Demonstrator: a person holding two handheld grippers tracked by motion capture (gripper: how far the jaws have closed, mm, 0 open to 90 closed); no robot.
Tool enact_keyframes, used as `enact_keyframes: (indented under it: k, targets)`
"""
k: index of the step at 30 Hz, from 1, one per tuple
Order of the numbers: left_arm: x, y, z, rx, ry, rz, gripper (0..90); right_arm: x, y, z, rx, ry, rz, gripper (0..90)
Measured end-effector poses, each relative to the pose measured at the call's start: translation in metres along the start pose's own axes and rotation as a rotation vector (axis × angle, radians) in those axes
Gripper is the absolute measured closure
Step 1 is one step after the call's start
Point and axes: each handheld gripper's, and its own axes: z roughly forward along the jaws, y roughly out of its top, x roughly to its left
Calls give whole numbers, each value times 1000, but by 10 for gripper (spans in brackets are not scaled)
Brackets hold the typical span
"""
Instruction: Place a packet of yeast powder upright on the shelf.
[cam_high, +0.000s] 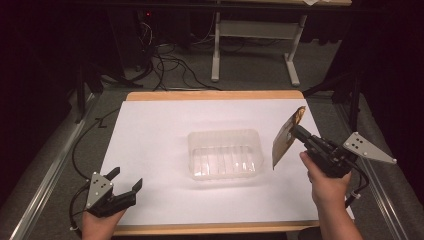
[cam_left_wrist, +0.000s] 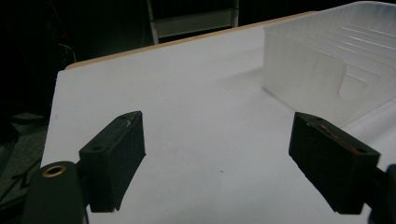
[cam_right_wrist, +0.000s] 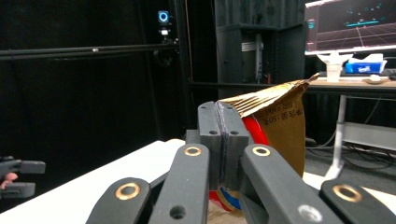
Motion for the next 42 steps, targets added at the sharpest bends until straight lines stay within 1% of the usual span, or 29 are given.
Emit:
enact_keyframes:
  k: [5,15,21,27,31,42]
  targets:
    - [0,0,0,2,0,3,190,5,5,8,-10,23,6,900]
    - [-1,0,1,2,-1,1,190,17,3,27,-2,65,22,900]
    - [-1,1,1,2,-3,3,190,26,2,42,4,92,20,900]
    - [-2,1,2,4,-15,4,190,36,1,58,13,121,14,900]
    - [-3,1,3,5,-16,14,190,42,0,69,21,140,7,900]
    - [-2,2,2,-1,-20,14,190,61,-4,95,38,177,2,900]
